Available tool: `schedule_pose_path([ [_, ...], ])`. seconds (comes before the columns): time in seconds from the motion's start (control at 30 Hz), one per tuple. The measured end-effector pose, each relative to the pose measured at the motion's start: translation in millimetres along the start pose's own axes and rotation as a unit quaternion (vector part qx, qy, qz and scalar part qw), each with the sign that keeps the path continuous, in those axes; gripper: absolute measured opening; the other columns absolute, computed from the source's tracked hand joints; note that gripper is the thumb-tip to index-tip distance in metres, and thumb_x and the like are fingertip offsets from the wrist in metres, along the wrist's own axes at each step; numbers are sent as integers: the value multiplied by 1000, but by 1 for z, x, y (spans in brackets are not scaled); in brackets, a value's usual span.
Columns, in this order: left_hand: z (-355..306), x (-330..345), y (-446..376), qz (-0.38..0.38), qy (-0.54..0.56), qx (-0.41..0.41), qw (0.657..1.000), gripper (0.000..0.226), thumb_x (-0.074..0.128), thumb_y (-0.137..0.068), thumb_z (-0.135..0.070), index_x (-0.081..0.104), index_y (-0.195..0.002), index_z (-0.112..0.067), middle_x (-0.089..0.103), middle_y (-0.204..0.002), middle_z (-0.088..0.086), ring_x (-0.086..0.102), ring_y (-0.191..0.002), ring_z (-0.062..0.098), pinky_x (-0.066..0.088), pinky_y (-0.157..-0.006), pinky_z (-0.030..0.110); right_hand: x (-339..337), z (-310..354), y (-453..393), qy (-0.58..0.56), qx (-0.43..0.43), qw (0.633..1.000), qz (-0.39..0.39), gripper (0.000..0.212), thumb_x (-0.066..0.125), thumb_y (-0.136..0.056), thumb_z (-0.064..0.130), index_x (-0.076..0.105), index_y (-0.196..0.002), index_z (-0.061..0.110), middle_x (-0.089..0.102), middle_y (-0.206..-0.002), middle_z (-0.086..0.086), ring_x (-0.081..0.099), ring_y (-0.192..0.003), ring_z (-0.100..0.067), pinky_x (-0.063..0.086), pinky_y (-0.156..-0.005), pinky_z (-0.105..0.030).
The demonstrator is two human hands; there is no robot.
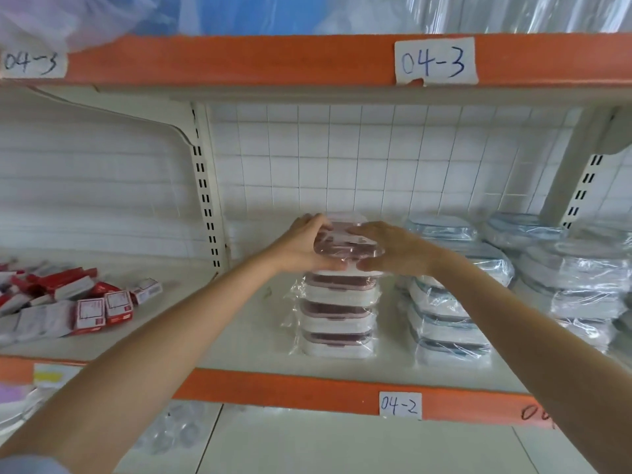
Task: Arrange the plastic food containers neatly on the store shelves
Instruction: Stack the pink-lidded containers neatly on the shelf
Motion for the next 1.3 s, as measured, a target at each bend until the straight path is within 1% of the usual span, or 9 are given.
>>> schedule_pose_path([
  [0.13,30,2,6,55,-10,-41,998,95,82,-68,-42,26,-142,-20,28,-143,5,31,-133,19,28,-110,29,10,-8,-4,19,29,999,-14,65,63,-87,37,33,-144,34,34,-141,-4,33,-132,-25,26,-111,-35],
  [0.2,43,5,11,64,8,-65,996,103,82,-68,-42,18,-147,-22,25,-148,6,29,-136,20,28,-112,33,6,-7,-7,39,24,999,-26,64,65,-84,42,37,-141,37,35,-136,-4,32,-130,-24,22,-110,-35],
  [0.3,51,9,16,42,31,-63,997,102,83,-66,-42,22,-146,-25,33,-145,3,35,-133,19,31,-111,35,7,-2,-9,63,6,997,-34,63,65,-82,47,39,-138,39,35,-134,-6,27,-131,-20,16,-107,-32],
  [0.5,55,12,23,16,103,-67,992,90,86,-63,-39,34,-135,-28,58,-121,-3,59,-105,11,47,-93,28,10,2,-7,74,-12,996,-53,63,70,-77,48,42,-133,41,35,-129,-4,26,-122,-18,11,-89,-19],
  [0.7,48,12,29,-9,92,-68,993,88,86,-64,-37,36,-135,-23,58,-117,-7,59,-96,6,41,-73,11,13,1,1,107,-4,994,-16,73,69,-78,42,32,-140,38,36,-130,-2,29,-113,-23,23,-90,-25],
  [0.83,43,11,38,-27,81,-84,993,74,85,-66,-34,43,-126,-22,62,-103,-9,61,-84,0,43,-64,6,14,8,1,148,3,989,-7,74,67,-81,43,27,-143,35,35,-134,-5,32,-121,-30,35,-102,-38],
  [0.97,38,8,54,-35,7,-100,994,68,80,-73,-37,42,-127,-19,65,-103,-2,61,-82,5,44,-64,14,14,10,7,177,1,984,-14,74,62,-84,44,23,-146,32,29,-144,-5,26,-131,-30,29,-107,-44],
  [1.13,29,-1,84,-44,-227,-88,969,65,58,-84,-57,40,-127,-13,59,-109,4,59,-96,23,50,-76,36,10,45,30,215,-75,967,-115,65,58,-87,43,32,-142,22,30,-141,-4,25,-129,-25,28,-106,-39],
  [1.3,22,-6,105,-50,-284,-80,954,51,58,-87,-46,42,-119,-10,56,-115,9,57,-103,28,50,-78,39,37,76,62,202,-137,963,-117,56,53,-91,38,37,-140,18,35,-136,-3,30,-125,-23,30,-106,-37],
])
Point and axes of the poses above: each hand's wrist, its own y-axis away from the middle knuckle, its own x-axis out of the palm, z = x × y, the point moved 7 cm from there along -y, towards the middle knuckle
